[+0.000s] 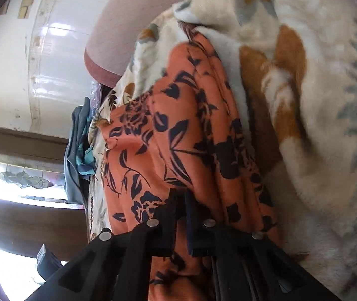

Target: Fold small clothes

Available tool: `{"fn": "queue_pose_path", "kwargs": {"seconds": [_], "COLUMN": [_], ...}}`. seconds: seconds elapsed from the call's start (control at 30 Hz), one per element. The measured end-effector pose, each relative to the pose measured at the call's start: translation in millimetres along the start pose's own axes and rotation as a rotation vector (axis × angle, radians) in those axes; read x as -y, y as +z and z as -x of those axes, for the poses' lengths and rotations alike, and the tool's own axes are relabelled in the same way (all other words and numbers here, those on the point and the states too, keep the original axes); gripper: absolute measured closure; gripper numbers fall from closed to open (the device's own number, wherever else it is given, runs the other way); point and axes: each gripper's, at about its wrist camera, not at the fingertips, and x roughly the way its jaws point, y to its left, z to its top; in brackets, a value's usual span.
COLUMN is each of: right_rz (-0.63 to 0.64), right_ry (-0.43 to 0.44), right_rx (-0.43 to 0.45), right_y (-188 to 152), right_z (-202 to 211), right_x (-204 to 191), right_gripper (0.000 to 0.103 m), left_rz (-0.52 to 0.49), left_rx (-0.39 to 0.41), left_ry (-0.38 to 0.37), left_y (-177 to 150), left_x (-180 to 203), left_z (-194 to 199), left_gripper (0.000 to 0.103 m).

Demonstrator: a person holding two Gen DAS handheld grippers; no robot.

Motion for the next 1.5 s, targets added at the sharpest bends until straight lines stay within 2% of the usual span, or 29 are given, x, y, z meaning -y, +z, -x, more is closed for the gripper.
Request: {"fn": "queue_pose_path", "kwargs": {"seconds": [0.07,0.13,0.2,0.3,0.4,0.5,0.57,0.63,0.7,0.77,0.8,0.87,0.93,0.97,1.0,1.07,1.17,1.27,1.37,1.5], "right_rz": [0.086,0.139,0.176,0.249,0.187,0.126,0.178,0.251,0.33,0.399,0.413,0.409,0.364,0.34,0.322,0.293,0.358,0.416,0.444,0.4], "right_ry": [-0.063,-0.063,-0.038,-0.123,-0.259,-0.298,-0.281,-0.19,-0.105,-0.07,-0.075,-0.164,-0.262,-0.226,-0.183,-0.163,-0.152,-0.134,-0.204,-0.311], "right_rx": [0.088,0.147,0.124,0.092,0.039,0.078,0.124,0.142,0.104,-0.005,-0.058,-0.146,-0.146,-0.132,-0.116,-0.068,0.008,-0.032,-0.032,-0.063], "right_y": [-1.8,-0.2,6.3,23.3,52.9,76.6,81.0,79.0,72.7,63.8,59.5,56.1,64.1,69.1,74.2,82.0,81.0,67.7,45.5,25.0], "right_z": [15.5,24.1,21.1,-2.7,-42.7,-49.9,-42.3,-34.1,-39.1,-64.8,-81.9,-118.1,-149.4,-154.7,-151.4,-133.6,-99.3,-66.9,-41.1,-40.9], "right_x": [-18.9,-36.3,-51.2,-72.4,-64.6,-63.1,-87.2,-116.2,-143.8,-163.4,-167.4,-157.6,-135.1,-126.1,-122.6,-122.5,-136.4,-142.2,-134.6,-113.0], "right_gripper": [0.091,0.091,0.091,0.091,0.093,0.093,0.091,0.091,0.091,0.091,0.091,0.091,0.093,0.094,0.094,0.094,0.093,0.093,0.093,0.092], "left_rz": [0.027,0.048,0.061,0.081,0.089,0.115,0.137,0.132,0.116,0.099,0.094,0.091,0.093,0.09,0.089,0.095,0.103,0.075,0.058,0.057], "left_rx": [0.059,0.081,0.052,-0.023,-0.028,-0.05,-0.062,-0.061,-0.055,-0.055,-0.053,-0.05,-0.051,-0.052,-0.053,-0.05,-0.046,-0.007,0.015,0.026], "left_ry": [-0.036,-0.037,-0.08,-0.132,-0.152,-0.18,-0.203,-0.199,-0.181,-0.174,-0.172,-0.172,-0.168,-0.173,-0.18,-0.19,-0.187,-0.152,-0.124,-0.106], "left_y": [6.2,12.4,13.9,11.0,7.4,6.5,6.2,6.7,6.4,6.1,5.6,4.6,2.9,1.8,1.3,0.5,0.2,0.7,1.4,2.5], "left_x": [-8.1,-11.2,-13.2,-12.5,-11.9,-16.9,-21.3,-21.0,-16.5,-13.5,-13.2,-14.6,-16.2,-16.4,-16.8,-18.2,-18.0,-15.0,-13.0,-15.2], "left_z": [5.3,2.7,-6.0,-22.2,-22.6,-25.9,-27.4,-25.9,-22.9,-21.1,-20.6,-21.2,-22.3,-23.0,-23.3,-22.7,-21.0,-13.1,-9.0,-7.5], "left_gripper": [0.02,0.02,0.02,0.02,0.02,0.02,0.02,0.02,0.02,0.02,0.02,0.02,0.02,0.02,0.02,0.02,0.02,0.02,0.02,0.02]}}
